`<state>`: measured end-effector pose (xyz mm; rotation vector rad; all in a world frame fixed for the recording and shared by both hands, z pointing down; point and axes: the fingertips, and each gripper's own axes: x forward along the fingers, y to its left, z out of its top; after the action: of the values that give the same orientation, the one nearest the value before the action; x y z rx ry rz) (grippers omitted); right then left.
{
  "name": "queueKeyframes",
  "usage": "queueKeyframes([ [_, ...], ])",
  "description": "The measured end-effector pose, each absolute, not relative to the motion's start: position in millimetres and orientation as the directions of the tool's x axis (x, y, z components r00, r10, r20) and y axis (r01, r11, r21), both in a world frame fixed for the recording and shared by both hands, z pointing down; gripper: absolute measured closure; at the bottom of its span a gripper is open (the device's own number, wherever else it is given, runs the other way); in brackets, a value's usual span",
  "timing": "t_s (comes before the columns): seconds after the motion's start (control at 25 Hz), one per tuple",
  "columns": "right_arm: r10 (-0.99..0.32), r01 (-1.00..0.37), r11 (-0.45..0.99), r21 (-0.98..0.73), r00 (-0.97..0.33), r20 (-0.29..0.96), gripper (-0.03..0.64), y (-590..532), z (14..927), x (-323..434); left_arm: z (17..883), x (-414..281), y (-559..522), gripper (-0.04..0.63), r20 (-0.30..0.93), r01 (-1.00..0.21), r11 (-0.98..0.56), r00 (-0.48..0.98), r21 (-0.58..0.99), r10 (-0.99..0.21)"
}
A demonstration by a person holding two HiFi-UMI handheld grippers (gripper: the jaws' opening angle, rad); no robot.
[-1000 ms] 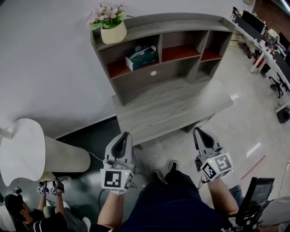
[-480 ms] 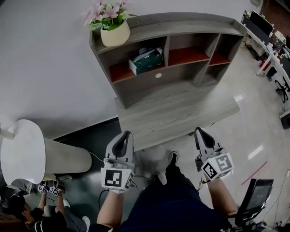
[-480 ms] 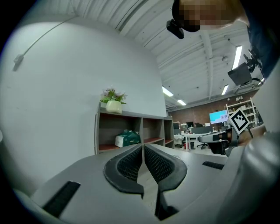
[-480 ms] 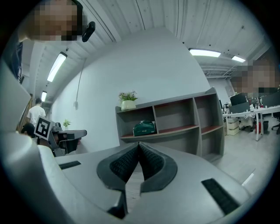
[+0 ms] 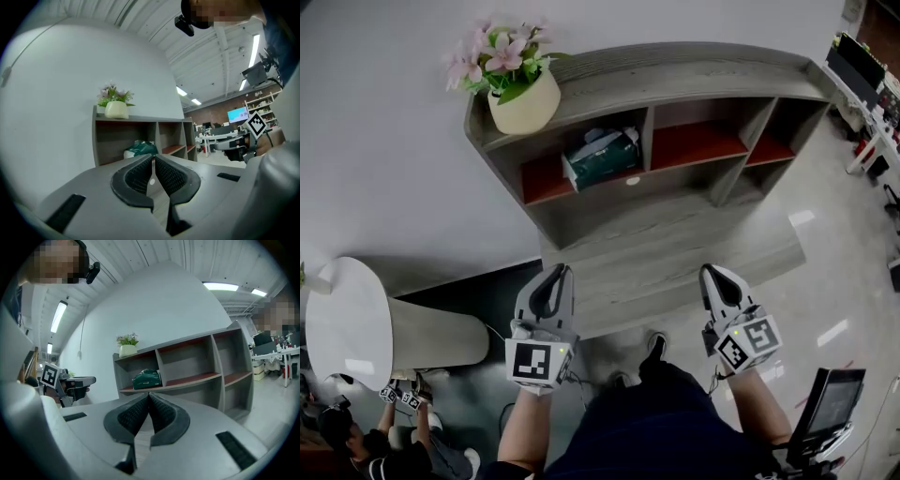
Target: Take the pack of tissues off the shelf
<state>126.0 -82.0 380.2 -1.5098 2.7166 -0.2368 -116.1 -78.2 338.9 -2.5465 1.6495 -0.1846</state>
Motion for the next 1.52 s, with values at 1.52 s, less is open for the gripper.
queueKeyframes([
  [1.52,-0.817,-0.829,0.542,-0.139,-0.559,0.145,0.612,-159.3,395.1,109.5,346.6,-54.7,-288.5,0.370,0.520,-0.475,-0.567,0.242,-0.673,-0.819],
])
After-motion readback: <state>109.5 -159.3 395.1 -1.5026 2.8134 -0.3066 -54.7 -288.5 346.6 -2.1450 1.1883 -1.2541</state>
